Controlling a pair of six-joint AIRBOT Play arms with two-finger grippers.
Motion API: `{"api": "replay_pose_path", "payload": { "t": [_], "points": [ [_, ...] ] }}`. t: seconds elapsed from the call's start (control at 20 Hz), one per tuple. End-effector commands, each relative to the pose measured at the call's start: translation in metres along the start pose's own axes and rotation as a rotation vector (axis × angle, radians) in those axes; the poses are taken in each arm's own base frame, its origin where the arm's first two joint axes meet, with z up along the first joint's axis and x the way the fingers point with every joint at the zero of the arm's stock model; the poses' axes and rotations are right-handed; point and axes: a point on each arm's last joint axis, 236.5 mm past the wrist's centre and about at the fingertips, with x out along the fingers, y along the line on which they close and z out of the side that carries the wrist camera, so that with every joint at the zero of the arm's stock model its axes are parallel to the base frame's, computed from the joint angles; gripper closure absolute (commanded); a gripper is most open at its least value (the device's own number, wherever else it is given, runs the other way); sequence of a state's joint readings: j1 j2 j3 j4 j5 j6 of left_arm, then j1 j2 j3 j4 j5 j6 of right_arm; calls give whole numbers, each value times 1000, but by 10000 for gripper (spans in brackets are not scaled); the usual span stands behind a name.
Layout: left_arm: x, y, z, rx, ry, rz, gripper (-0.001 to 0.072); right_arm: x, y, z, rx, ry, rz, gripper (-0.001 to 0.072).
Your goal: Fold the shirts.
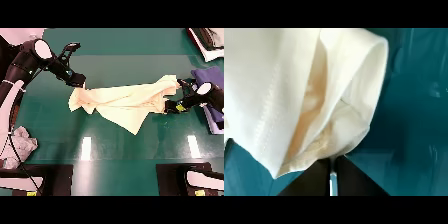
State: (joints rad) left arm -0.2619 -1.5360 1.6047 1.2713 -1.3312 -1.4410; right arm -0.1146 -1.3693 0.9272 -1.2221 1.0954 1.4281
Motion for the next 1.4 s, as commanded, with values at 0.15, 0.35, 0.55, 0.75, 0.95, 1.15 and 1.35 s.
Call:
{"api": "replay_pose_path", "payload": {
  "t": [0.15,0.35,0.55,0.75,0.95,1.15,1.35],
  "points": [
    [-8,-6,1,3,-7,-19,682,-34,2,8,-14,-96,-7,698],
    [-87,-29,43,67,-220,-10,682,-129,15,30,-42,-352,-5,697],
    [-242,-73,73,158,-590,4,682,-291,56,56,-134,-804,-1,698],
    [-402,-120,44,236,-1009,9,681,-457,108,24,-243,-1266,1,698],
    [-525,-158,-25,277,-1356,-25,681,-554,144,-45,-336,-1531,-13,698],
    [-601,-187,-94,295,-1585,-107,682,-609,160,-96,-392,-1669,-74,700],
    [-585,-181,-98,294,-1518,-69,682,-595,151,-84,-351,-1497,-109,700]
  ]
}}
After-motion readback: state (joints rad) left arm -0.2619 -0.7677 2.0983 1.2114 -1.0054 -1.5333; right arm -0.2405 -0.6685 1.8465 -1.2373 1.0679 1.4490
